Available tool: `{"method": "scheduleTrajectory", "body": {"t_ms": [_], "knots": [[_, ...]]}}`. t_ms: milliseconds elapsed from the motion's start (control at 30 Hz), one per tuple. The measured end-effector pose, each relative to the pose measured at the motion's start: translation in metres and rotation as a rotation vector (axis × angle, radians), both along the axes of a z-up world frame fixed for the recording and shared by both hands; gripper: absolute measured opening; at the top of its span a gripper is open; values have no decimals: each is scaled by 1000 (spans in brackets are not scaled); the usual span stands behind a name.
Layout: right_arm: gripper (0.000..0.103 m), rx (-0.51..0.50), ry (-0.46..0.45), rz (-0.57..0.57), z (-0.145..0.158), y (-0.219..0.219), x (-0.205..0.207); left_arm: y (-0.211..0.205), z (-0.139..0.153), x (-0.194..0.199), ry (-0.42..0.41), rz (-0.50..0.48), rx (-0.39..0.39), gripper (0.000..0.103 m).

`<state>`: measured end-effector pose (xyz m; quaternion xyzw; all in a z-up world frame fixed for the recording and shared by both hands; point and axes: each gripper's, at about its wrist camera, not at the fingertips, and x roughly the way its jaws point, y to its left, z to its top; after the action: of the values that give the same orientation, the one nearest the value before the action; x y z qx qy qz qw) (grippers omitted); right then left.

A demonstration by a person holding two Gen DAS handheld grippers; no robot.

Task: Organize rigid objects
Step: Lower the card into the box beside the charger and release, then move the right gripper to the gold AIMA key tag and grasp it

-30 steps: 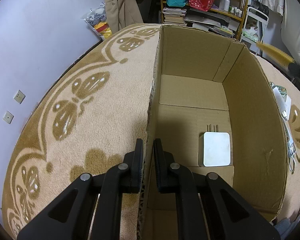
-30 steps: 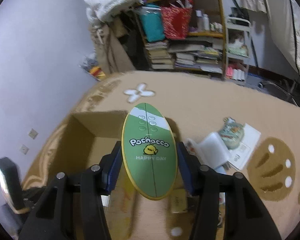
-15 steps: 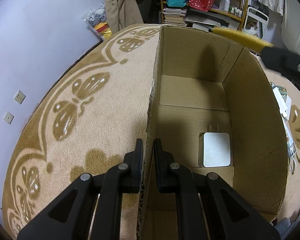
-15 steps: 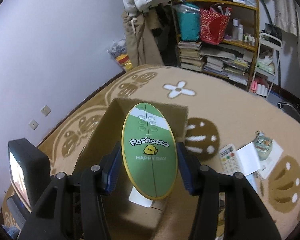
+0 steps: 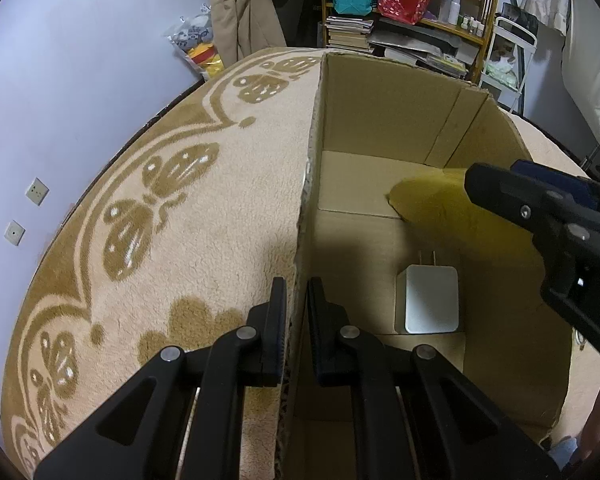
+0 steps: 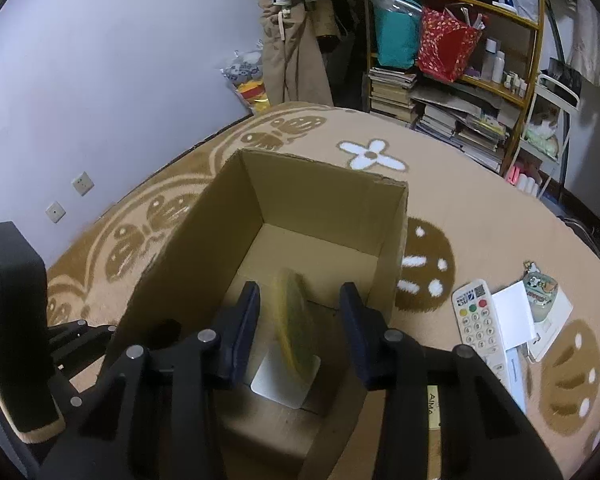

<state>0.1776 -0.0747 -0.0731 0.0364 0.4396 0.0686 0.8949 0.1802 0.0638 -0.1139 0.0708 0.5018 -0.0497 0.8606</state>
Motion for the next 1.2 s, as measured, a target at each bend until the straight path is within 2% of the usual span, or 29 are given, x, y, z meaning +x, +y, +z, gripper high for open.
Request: {"method": "scheduleTrajectory", "body": {"t_ms": [267, 333, 600, 867, 1200], "knots": [[47, 18, -48, -34, 19, -11, -8, -1, -2, -1, -3, -1, 7, 10], [61, 24, -64, -55, 25, -17, -10, -3, -1, -1, -2, -1, 4, 10], [89, 32, -83, -150, 39, -53, -21, -2, -1, -1, -2, 0, 4, 10], [89, 47, -29, -241, 23, -92, -31, -3, -1, -1, -2, 0, 5, 10], [89, 73, 59, -298, -21, -117, -43, -2, -1, -1, -2, 0, 6, 10]]}}
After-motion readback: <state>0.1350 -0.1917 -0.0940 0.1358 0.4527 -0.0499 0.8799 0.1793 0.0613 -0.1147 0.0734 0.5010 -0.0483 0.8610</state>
